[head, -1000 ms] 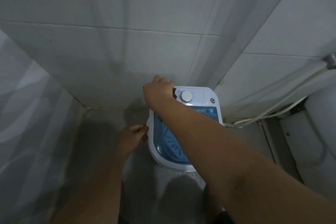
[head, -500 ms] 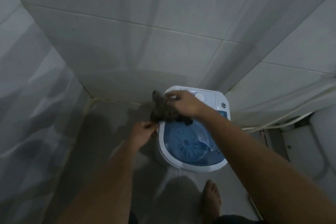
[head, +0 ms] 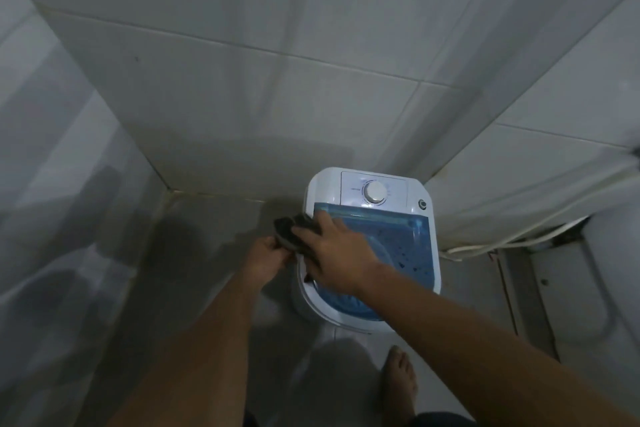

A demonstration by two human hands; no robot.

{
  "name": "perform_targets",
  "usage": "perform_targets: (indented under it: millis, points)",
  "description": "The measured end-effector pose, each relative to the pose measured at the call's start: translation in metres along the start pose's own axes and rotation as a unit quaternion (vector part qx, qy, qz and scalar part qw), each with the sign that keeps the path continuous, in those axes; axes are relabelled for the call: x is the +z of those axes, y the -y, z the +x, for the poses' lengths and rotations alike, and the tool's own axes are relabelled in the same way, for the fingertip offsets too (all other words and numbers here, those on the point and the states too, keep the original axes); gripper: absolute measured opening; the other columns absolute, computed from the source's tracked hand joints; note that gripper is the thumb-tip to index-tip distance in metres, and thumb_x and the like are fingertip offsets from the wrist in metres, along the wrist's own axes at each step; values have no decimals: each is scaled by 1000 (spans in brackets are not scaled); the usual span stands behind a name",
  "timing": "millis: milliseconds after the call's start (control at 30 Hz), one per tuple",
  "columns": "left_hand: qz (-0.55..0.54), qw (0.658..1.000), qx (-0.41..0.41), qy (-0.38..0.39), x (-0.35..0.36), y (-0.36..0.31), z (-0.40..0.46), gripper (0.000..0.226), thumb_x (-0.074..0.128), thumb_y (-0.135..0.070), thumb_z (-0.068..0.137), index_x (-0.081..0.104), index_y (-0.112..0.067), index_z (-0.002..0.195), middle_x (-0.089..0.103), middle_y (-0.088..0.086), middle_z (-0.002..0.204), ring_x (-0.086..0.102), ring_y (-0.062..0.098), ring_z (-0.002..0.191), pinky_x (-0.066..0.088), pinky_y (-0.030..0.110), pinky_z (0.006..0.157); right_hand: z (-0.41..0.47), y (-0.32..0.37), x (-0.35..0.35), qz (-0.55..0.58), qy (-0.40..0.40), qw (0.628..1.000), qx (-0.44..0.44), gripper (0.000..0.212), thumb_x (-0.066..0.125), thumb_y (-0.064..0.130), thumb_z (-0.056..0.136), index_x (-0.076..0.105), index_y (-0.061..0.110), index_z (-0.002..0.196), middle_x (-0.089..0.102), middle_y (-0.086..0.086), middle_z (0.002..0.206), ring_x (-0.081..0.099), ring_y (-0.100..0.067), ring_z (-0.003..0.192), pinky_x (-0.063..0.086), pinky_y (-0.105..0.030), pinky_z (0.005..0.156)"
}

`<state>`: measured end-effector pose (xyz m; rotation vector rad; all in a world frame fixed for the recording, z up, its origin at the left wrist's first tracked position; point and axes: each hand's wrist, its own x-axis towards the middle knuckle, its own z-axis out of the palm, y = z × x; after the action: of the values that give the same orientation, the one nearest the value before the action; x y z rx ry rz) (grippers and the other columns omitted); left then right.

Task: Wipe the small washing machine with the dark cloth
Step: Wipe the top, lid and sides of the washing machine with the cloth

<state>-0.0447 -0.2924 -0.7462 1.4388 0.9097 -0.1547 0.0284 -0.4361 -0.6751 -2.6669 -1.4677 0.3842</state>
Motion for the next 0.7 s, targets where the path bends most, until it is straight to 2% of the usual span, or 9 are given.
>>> perform_targets:
  millis: [100,167,233,333,467,533,600,633,700]
  points:
    - [4,1000,17,5,0,1,-1,24,69,0,84,72,-16,66,70,0,54,62,18,61,52,32,68,5,-13,-28,148,32,988,24,59,68,18,82,58,31,139,54,-11,116,59,-33,103,46,-32,85]
    - [-18,999,31,10,0,0,-3,16,71,-8,85,77,-17,73,73,18,71,64,23,70,53,37,74,21,-34,-44,192,-56,977,79,58,67,14,81,61,32,136,55,-11,110,61,-31,99,46,-28,85]
    - [-28,999,37,8,1,-2,-4,14,71,-8,86,78,-17,79,70,22,75,63,25,72,52,39,74,37,-56,-45,179,-131,963,153,58,64,13,83,59,31,138,53,-9,118,63,-32,99,53,-36,89]
    - [-35,999,33,11,2,-3,-3,11,69,-5,88,77,-3,94,70,22,82,63,27,77,54,42,82,41,-60,-29,129,-103,963,213,56,58,13,86,56,33,138,48,-10,122,59,-36,102,54,-46,89]
    - [-17,999,34,15,1,-3,-2,9,69,-7,88,78,-5,90,72,32,90,67,28,80,56,44,86,-5,-22,-2,63,-47,991,107,59,63,20,89,47,33,145,44,-11,131,51,-36,112,51,-48,92]
    - [-14,999,34,18,2,-4,-3,13,67,-5,89,76,-1,97,73,26,88,65,28,79,55,38,79,-38,-9,2,98,-6,995,15,54,63,24,92,50,35,144,46,-9,132,53,-34,113,51,-45,93]
    - [-20,999,31,8,3,-3,-3,9,68,-7,89,77,-8,88,72,18,77,64,28,76,52,38,79,-62,-18,-4,170,66,982,-41,50,62,26,94,52,37,142,47,-3,132,52,-26,118,47,-38,100]
    - [-21,999,32,11,2,-3,-2,10,68,-9,89,77,-12,84,73,16,75,65,28,76,53,41,80,-69,-27,-9,189,86,977,-48,50,60,25,95,52,38,142,47,-1,133,50,-22,120,44,-35,103]
    - [-15,999,38,19,3,-1,-3,9,69,-11,89,78,-11,89,75,22,85,69,32,81,56,46,87,-76,-55,-18,205,29,978,-5,51,60,26,94,51,37,143,47,0,135,47,-19,124,42,-37,108]
